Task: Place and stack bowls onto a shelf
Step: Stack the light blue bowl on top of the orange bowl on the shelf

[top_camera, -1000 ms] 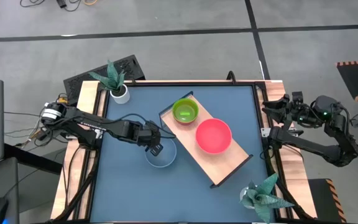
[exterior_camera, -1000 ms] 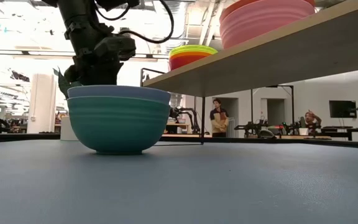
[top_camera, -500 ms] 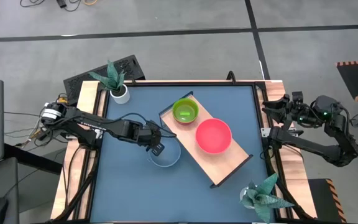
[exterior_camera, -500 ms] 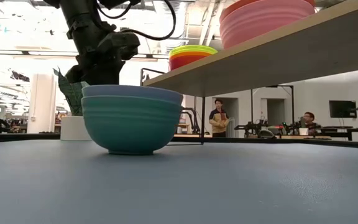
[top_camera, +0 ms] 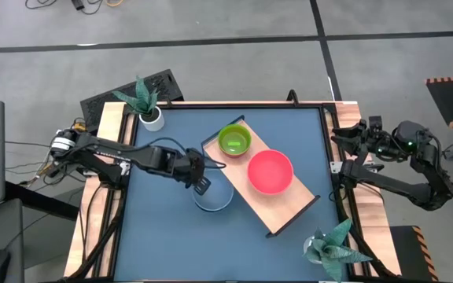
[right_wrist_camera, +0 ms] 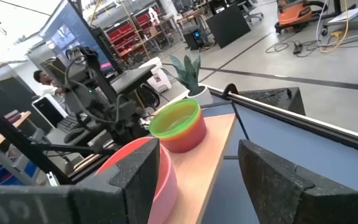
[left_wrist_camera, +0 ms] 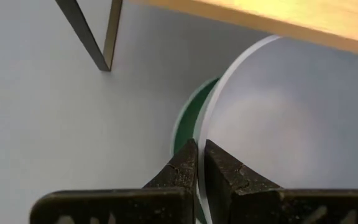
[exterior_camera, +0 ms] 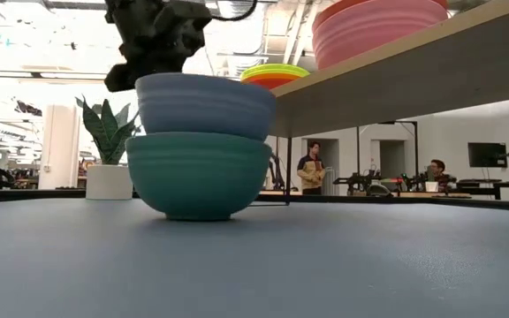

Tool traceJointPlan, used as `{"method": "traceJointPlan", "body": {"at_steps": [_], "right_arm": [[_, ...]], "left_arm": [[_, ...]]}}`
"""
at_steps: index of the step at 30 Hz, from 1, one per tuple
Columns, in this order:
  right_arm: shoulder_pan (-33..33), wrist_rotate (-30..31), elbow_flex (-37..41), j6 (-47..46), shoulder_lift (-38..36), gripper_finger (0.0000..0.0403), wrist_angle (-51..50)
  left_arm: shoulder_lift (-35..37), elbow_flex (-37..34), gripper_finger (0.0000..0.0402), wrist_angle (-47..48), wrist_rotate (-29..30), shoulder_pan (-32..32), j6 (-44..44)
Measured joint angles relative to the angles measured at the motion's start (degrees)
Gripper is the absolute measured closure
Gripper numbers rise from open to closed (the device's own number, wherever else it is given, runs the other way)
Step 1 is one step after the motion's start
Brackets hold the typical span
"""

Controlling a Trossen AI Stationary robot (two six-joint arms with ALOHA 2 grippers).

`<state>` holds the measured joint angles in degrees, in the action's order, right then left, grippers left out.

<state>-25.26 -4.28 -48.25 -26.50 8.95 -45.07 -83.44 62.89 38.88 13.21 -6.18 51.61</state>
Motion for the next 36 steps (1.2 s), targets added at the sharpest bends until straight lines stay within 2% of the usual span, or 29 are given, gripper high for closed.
{"method": "traceJointPlan", "body": {"at_steps": [17, 23, 26, 29, 32, 36], "right_arm": [[0.00, -0.06, 0.00, 0.02, 0.00, 0.0158, -1.03], [0.00, -0.09, 0.02, 0.02, 0.00, 0.0158, -1.03], [0.00, -0.09, 0.00, 0.01, 0.00, 0.0158, -1.03], [0.00, -0.09, 0.00, 0.02, 0.00, 0.0158, -1.03], [0.00, 0.00, 0.01, 0.00, 0.00, 0.0158, -1.02], [0.00, 0.24, 0.00, -0.11, 0.00, 0.0158, -1.01]], "left_arm": [[0.02, 11.71, 0.0401, 12.01, -2.54, -1.04, -0.97], [0.00, 16.79, 0.0401, 12.81, -6.44, -1.85, -0.95], [0.00, 20.06, 0.0401, 12.23, -6.39, -3.34, -0.61], [0.00, 22.96, 0.0401, 9.94, -4.00, -4.91, -0.39], [-0.01, 25.85, 0.0401, 8.84, 1.49, -6.12, -0.38], [0.00, 27.73, 0.0401, 2.70, 9.45, -6.28, -0.25]]}}
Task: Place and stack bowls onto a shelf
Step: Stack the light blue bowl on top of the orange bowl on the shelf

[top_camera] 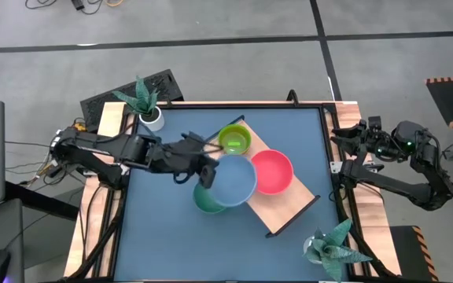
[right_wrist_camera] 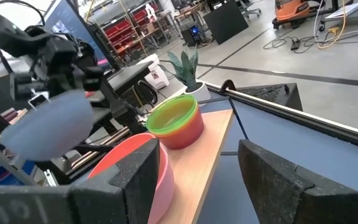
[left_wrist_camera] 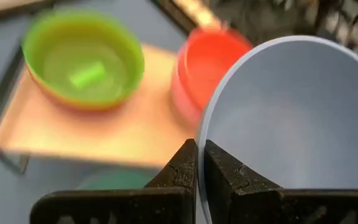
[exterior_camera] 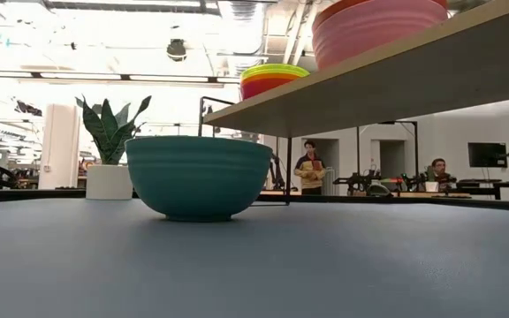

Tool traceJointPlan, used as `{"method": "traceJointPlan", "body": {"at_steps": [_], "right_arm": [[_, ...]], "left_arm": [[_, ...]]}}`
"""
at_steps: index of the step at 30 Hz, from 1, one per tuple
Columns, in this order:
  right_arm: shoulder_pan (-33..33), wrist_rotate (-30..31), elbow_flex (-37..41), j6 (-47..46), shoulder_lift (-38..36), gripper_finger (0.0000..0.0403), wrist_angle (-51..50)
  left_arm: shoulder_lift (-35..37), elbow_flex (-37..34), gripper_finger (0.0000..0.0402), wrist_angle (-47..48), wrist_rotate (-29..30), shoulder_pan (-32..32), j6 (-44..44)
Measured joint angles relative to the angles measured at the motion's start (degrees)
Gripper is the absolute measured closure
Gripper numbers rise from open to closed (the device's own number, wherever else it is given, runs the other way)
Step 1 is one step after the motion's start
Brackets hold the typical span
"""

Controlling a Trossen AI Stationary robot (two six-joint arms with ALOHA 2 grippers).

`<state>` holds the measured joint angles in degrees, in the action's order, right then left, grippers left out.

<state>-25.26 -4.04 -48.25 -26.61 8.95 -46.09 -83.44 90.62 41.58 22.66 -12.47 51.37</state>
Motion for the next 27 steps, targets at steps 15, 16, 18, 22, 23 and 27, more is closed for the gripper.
{"method": "traceJointPlan", "body": {"at_steps": [15, 16, 18, 22, 23, 27], "right_arm": [[0.00, 0.25, 0.00, -0.30, 0.00, 0.0158, 0.00], [0.00, 0.25, 0.02, -0.29, 0.00, 0.0158, 0.00], [0.00, 0.27, 0.01, -0.28, 0.00, 0.0158, 0.00], [0.00, 0.86, 0.00, -0.26, 0.00, 0.0158, 0.00], [0.00, 0.88, 0.00, -0.26, 0.00, 0.0158, 0.02], [0.00, 1.04, 0.00, -0.30, 0.00, 0.0158, 0.01]], "left_arm": [[-0.35, 0.57, 0.0401, -20.99, 7.95, 0.94, -5.13], [-0.71, 0.57, 0.0401, -22.65, 8.10, 0.94, -5.55], [-1.14, 0.55, 0.0401, -24.45, 8.07, 0.96, -6.75], [-3.19, 0.53, 0.0401, -28.07, 7.71, 1.05, -7.62], [-3.72, 0.49, 0.0401, -28.55, 7.64, 1.07, -7.70], [-5.29, 0.49, 0.0401, -30.12, 7.62, 1.37, -7.58]]}}
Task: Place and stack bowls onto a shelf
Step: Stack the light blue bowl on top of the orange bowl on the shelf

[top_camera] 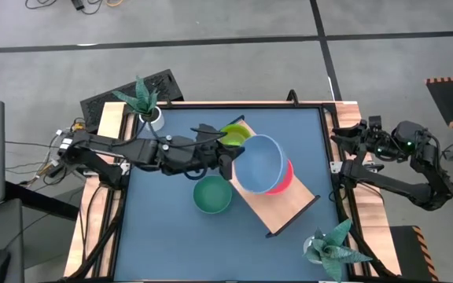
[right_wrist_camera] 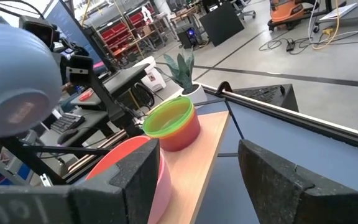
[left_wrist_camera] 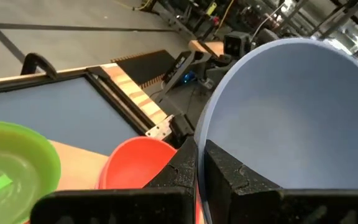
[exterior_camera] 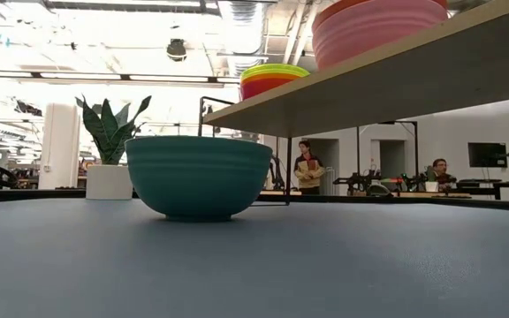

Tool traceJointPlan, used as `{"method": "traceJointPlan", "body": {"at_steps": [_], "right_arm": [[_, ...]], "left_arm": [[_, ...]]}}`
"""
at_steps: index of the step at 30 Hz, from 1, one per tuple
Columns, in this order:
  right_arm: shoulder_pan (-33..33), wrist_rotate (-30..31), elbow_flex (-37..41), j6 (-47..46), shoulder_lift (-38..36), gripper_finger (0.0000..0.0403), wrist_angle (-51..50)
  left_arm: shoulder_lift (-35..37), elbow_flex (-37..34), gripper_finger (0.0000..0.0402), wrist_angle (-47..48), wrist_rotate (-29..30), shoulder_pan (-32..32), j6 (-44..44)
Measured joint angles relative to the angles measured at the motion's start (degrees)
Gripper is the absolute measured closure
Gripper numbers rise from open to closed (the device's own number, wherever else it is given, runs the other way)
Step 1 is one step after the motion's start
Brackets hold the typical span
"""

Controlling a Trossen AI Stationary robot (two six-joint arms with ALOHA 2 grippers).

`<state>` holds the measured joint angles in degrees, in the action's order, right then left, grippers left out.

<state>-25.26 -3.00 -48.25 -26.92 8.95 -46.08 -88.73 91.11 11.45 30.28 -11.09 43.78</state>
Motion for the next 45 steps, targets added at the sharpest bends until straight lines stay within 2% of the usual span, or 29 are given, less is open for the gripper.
{"method": "traceJointPlan", "body": {"at_steps": [7, 19, 30, 35, 45], "right_arm": [[0.00, 0.11, 0.00, -0.02, 0.01, 0.0158, -0.18], [0.00, 0.12, 0.00, -0.66, 0.02, 0.0158, -0.20], [0.00, 0.10, 0.00, -0.61, 0.01, 0.0158, -0.21], [0.02, 0.10, 0.00, -0.59, 0.00, 0.0158, -0.18], [0.00, 0.10, 0.00, -0.02, 0.01, 0.0158, -0.22]], "left_arm": [[-2.49, 0.00, 0.0401, -0.52, -1.05, 0.00, -0.51], [-4.89, 0.09, 0.0401, 3.56, 3.60, 2.83, 1.69], [-8.30, -0.01, 0.0401, 4.36, 0.05, 5.03, 3.26], [-8.57, -0.02, 0.0401, 4.39, 1.96, 5.11, 2.55], [-8.94, -0.02, 0.0401, 5.56, 0.48, 5.46, 2.98]]}}
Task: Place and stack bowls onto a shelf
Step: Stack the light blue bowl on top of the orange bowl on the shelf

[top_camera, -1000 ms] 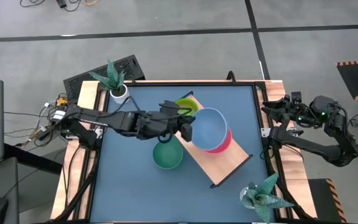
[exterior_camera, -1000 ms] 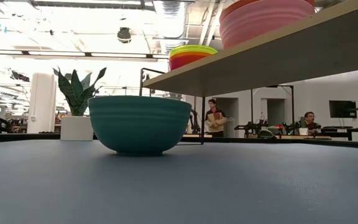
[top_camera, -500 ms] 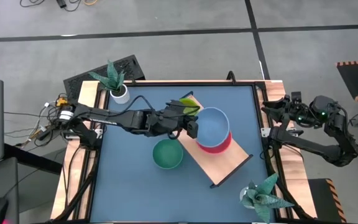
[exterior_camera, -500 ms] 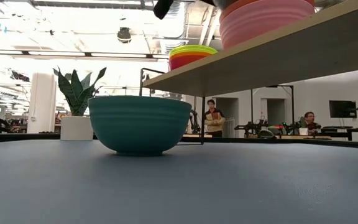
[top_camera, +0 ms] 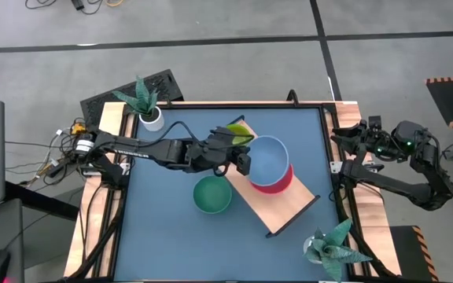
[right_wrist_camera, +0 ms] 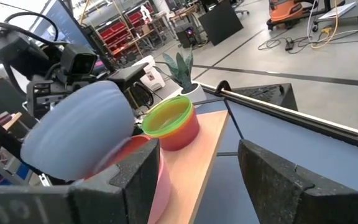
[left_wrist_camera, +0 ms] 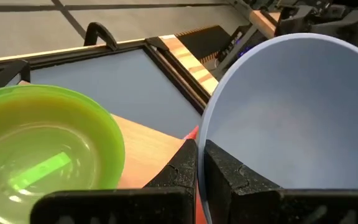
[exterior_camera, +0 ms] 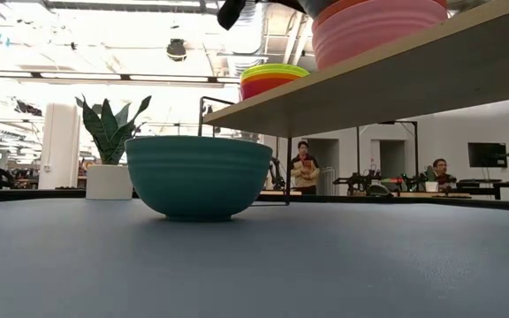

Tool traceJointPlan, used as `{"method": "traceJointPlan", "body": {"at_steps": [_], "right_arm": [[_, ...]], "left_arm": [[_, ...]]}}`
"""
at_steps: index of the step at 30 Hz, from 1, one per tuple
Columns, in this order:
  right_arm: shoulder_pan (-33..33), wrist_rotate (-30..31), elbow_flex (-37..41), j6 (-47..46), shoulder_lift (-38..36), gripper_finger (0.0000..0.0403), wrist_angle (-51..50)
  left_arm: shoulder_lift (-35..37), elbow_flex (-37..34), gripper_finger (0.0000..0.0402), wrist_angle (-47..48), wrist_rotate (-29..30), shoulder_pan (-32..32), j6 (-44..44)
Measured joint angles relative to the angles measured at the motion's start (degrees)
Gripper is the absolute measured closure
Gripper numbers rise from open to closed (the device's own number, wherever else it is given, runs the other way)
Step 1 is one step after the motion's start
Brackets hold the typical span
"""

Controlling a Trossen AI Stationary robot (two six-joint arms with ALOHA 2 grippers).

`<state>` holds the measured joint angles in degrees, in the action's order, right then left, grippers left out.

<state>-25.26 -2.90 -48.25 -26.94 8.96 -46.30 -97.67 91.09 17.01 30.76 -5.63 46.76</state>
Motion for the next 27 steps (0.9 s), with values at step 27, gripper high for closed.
{"method": "traceJointPlan", "body": {"at_steps": [27], "right_arm": [[0.00, -0.02, 0.00, -0.04, 0.02, 0.0158, 0.02]], "left_arm": [[0.02, 0.04, 0.0381, 4.36, -3.71, 0.13, -2.83]]}}
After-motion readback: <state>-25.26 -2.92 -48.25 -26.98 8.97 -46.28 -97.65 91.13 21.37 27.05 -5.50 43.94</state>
